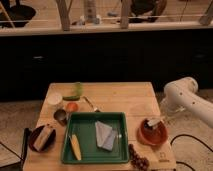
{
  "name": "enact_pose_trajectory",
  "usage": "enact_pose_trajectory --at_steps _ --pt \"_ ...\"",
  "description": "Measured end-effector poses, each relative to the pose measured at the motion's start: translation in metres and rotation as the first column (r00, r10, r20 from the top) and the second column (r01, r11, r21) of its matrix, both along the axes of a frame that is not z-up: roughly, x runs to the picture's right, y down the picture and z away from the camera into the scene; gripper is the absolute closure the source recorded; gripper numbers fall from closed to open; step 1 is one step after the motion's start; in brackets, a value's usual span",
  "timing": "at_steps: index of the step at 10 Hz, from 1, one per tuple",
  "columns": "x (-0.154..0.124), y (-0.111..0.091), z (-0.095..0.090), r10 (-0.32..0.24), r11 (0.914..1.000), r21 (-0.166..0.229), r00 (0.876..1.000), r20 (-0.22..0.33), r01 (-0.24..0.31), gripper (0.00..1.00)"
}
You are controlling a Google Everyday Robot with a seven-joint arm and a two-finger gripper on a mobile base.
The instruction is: Wipe red bowl with brush
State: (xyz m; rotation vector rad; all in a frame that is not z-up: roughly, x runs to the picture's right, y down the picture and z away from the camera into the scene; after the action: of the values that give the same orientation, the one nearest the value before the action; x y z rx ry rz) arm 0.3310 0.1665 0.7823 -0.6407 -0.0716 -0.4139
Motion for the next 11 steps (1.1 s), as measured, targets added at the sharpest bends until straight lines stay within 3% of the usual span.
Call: enact_pose_trajectory --at_steps 2,4,8,11 --pt "-0.023 0.01 -0.008 -0.066 0.9978 0.005 0.996 0.056 0.065 1.0" --pt "-0.026 0.027 -0.017 -0.109 0.994 -0.003 0.99 0.086 0.11 1.0" --pt "0.016 0.048 -0.02 -0.082 0.9956 -0.043 0.996 0.043 0.083 1.0" --pt "0.051 0.045 -0.014 -0.029 0.9982 -0.053 0.999 -0.02 0.028 1.0"
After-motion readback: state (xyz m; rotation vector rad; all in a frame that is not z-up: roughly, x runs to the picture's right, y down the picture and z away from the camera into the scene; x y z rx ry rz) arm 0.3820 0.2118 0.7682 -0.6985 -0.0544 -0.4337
